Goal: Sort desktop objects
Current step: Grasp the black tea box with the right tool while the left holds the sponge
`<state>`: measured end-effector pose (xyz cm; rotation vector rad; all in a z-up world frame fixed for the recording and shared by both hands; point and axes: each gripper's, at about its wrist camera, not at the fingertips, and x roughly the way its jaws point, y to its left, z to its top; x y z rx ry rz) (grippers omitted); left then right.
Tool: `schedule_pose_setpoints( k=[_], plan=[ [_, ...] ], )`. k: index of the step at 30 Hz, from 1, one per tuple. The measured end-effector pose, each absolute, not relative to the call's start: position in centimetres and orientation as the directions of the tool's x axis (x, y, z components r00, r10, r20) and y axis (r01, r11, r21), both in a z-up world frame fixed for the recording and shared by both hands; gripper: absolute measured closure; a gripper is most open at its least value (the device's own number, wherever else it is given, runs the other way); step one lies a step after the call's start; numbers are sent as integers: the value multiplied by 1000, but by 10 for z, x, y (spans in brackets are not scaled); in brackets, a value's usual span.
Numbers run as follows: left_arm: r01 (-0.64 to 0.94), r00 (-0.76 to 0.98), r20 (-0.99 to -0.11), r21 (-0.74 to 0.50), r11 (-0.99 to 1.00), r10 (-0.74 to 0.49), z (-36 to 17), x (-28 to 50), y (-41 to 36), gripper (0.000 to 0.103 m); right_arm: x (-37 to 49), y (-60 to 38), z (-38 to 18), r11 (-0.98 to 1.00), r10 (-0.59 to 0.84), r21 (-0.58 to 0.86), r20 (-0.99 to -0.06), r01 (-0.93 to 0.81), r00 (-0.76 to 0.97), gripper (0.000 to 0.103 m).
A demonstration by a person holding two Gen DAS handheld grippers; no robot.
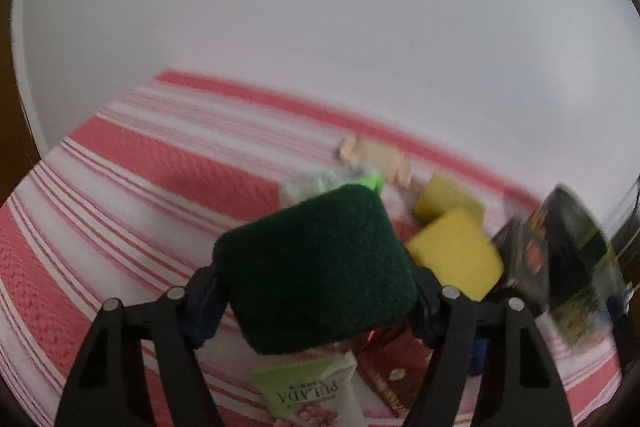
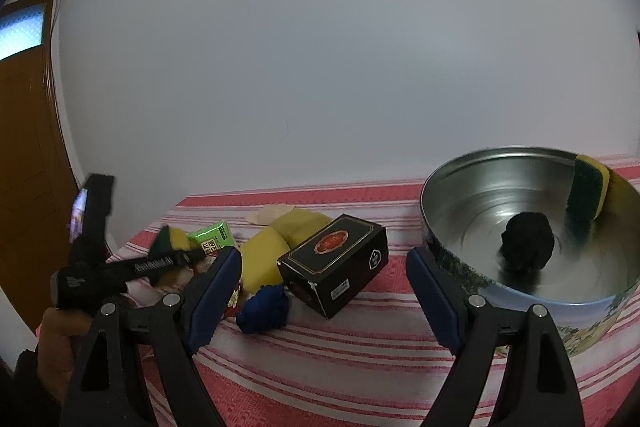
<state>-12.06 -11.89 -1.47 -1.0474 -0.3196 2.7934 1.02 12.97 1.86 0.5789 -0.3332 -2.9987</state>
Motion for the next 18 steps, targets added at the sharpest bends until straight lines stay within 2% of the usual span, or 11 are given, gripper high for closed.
schedule_pose_setpoints(
  k=[3,6,8,14,18],
  plan=[
    [-61,-813,-532,-325,-944,236,1,-109,-131,29,8,128,17,-969,-139,241,-371,50,-918,17],
    [-62,-861,-458,-338,-939,222,12,-97,-136,29,2,125,15,-963,-163,260,-375,65,-913,17],
    [-58,-873,-442,-325,-944,206,15,-94,-136,29,-7,122,14,-968,-138,249,-398,38,-907,17],
    [-54,-854,-467,-358,-932,229,15,-98,-141,28,-52,111,1,-954,-89,288,-533,-82,-841,17],
    [-42,-865,-458,-342,-939,205,18,-95,-142,28,-85,106,-5,-947,17,247,-603,-207,-798,17]
  ],
)
